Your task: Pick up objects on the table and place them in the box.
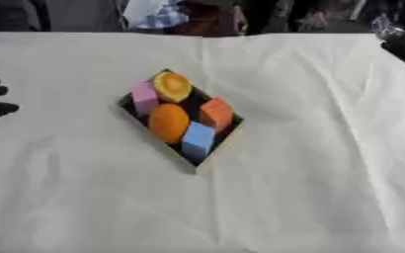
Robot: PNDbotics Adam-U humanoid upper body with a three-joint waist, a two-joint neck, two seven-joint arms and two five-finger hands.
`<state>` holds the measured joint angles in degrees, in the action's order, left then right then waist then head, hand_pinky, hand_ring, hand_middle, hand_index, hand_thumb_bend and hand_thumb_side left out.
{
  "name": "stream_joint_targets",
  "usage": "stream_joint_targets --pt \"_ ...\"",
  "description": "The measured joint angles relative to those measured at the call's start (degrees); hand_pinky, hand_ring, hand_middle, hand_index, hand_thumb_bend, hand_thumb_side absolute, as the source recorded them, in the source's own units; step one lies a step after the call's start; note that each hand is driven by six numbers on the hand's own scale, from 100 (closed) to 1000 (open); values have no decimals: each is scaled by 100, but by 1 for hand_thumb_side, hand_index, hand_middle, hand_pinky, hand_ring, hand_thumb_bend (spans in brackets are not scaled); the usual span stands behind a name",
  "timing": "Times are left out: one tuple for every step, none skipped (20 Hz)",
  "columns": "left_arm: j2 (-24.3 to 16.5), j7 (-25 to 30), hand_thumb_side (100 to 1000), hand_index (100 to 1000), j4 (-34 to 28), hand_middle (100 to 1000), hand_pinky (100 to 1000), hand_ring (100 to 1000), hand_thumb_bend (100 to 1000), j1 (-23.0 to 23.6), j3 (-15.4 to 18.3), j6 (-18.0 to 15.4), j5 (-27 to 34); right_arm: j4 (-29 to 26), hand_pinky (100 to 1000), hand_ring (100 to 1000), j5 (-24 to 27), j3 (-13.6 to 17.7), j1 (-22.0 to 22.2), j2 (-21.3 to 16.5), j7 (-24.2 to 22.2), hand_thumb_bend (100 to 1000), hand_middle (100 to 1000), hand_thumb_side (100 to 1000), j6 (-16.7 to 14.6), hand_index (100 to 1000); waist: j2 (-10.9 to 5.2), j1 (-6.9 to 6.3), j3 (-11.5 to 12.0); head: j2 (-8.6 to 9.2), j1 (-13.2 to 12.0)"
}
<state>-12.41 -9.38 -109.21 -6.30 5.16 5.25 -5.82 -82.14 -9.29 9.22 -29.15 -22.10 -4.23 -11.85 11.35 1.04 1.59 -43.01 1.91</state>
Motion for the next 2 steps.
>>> stream_joint_targets --pt "9 3 841 772 14 670 775 609 111 23 -1 -5 3 -84 824 848 102 -5 159 69 97 100 836 623 40 940 0 0 5 -22 -5" --pt "20 6 843 773 29 671 776 610 111 37 -2 -13 11 -159 824 847 198 -15 318 129 195 100 835 625 68 940 0 0 6 -32 -6"
